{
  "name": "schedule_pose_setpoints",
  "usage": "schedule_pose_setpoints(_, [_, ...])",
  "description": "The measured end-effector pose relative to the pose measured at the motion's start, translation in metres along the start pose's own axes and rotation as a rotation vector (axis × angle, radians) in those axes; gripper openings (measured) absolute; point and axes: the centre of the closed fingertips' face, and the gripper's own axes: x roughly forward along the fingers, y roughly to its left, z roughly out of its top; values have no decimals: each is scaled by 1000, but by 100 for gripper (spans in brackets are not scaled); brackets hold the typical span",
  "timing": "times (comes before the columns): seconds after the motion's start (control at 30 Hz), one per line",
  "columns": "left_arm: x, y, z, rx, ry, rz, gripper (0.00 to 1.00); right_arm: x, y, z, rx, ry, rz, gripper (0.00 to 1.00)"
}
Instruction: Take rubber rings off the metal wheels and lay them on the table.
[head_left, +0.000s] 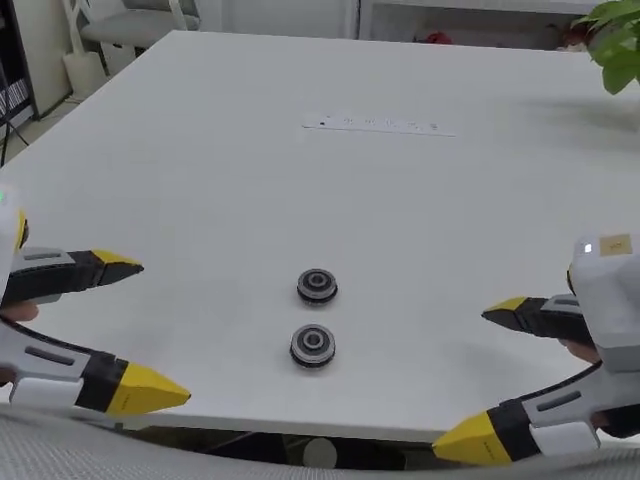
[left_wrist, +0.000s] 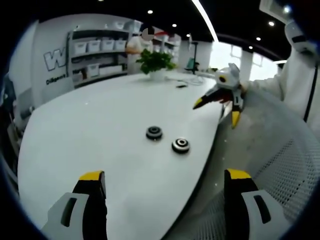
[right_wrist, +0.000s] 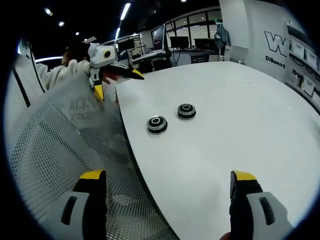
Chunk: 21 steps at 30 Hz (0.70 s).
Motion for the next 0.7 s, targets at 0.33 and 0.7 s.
schedule_pose_setpoints(0.33, [-3,6,5,17,3,-2,100,1,-5,-1,22,-3,-12,100])
schedule_pose_setpoints(0.7, [-2,2,22,55,1,-47,100,0,-11,0,62,-19,-23,100])
